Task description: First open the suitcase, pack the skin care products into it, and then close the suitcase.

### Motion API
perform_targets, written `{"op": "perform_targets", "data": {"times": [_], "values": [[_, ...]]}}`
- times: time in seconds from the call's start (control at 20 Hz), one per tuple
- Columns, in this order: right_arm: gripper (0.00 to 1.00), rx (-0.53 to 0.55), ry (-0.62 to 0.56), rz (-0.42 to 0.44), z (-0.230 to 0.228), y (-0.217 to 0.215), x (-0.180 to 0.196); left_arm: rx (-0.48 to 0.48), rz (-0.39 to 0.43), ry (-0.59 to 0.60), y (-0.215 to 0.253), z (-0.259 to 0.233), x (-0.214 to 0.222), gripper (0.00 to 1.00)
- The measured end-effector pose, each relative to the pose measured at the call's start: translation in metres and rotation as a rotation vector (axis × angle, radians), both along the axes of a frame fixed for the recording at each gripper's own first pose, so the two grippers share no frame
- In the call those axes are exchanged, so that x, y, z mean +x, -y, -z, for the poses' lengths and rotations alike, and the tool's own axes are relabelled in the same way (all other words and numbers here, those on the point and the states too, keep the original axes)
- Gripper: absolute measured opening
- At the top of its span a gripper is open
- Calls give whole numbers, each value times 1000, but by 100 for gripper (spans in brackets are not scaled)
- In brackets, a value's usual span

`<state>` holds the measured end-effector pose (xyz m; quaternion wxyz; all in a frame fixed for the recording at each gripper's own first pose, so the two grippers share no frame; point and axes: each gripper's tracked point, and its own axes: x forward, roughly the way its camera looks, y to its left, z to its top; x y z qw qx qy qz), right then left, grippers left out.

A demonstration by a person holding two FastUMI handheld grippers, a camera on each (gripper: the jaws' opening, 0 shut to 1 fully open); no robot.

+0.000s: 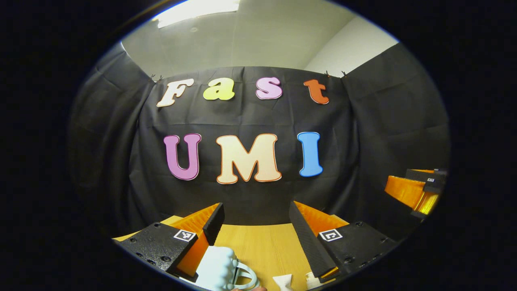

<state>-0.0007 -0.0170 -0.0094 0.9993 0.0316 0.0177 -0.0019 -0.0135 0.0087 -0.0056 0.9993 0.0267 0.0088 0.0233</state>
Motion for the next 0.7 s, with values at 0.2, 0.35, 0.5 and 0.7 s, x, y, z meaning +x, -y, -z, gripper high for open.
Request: {"op": "perform_targets", "data": {"times": [0.2, 0.35, 0.5, 0.7], "values": [[98, -14, -16, -18, 6, -5, 0, -8, -8, -11, 0, 6, -4, 94], [99, -27, -21, -29, 9, -7, -2, -11, -16, -18, -2, 9, -6, 94], [100, -34, -38, -53, 18, -8, -4, -8, -23, -53, 0, 25, -7, 95], [99, -42, -84, -114, 38, -4, -9, 10, -32, -153, 13, 66, -8, 95]]}}
